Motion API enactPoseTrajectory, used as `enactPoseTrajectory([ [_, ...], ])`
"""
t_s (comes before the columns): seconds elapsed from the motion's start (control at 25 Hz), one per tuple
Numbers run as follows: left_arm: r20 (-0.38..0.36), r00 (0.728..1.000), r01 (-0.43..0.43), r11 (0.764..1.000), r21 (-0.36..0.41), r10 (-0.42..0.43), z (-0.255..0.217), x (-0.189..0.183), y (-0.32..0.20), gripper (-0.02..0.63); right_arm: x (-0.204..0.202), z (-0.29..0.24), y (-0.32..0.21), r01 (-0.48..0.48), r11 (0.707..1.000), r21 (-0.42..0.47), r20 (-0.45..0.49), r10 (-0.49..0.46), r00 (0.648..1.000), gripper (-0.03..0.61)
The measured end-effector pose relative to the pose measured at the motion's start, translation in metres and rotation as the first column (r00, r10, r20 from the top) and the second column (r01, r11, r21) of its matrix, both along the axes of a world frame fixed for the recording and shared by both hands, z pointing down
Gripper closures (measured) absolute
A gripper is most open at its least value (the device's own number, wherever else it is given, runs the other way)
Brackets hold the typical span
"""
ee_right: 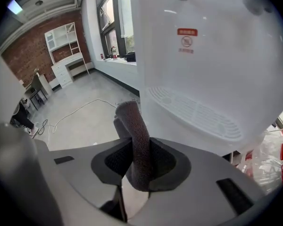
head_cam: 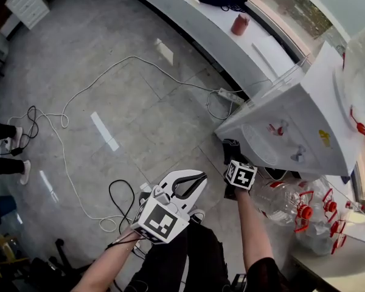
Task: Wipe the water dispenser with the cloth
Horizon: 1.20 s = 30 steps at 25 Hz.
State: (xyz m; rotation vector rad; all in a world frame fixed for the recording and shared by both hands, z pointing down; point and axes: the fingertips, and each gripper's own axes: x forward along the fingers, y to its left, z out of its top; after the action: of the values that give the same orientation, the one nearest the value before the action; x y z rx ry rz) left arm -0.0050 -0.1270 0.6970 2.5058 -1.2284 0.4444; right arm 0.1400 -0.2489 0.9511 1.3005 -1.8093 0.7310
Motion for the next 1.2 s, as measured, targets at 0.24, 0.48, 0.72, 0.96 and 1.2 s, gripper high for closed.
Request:
enactPoseTrajectory([
  [0.24, 0.017, 1.0, 0.02, 1.0, -0.005, -0.02, 0.022, -0.037, -0.012, 0.594, -0.041, 0.022, -0.038, -0.015, 1.0, 0.014, 0.017, 0.015, 1.0, 0.472],
  [0.48, 0.046, 0.998, 0.037, 0.999, -0.002, -0.037, 0.057, -0.067, -0.031, 0.594, -0.022, 0.042, -0.071, -0.157, 0.986, 0.057, -0.015, 0.158, 0.987, 0.472],
  [0.72, 0.016, 0.998, 0.059, 0.998, -0.014, -0.059, 0.068, -0.063, -0.045, 0.594, 0.049, 0.054, -0.05, -0.302, 0.952, 0.046, -0.097, 0.305, 0.947, 0.472],
  [0.96, 0.02, 1.0, -0.009, 1.0, -0.01, 0.009, 0.056, -0.03, -0.045, 0.594, 0.162, 0.036, -0.008, -0.428, 0.902, 0.05, -0.204, 0.429, 0.88, 0.471],
  [1.2, 0.018, 0.999, -0.044, 0.999, -0.018, 0.044, 0.033, -0.009, -0.039, 0.594, 0.23, 0.001, 0.016, -0.486, 0.87, 0.084, -0.25, 0.49, 0.835, 0.472],
])
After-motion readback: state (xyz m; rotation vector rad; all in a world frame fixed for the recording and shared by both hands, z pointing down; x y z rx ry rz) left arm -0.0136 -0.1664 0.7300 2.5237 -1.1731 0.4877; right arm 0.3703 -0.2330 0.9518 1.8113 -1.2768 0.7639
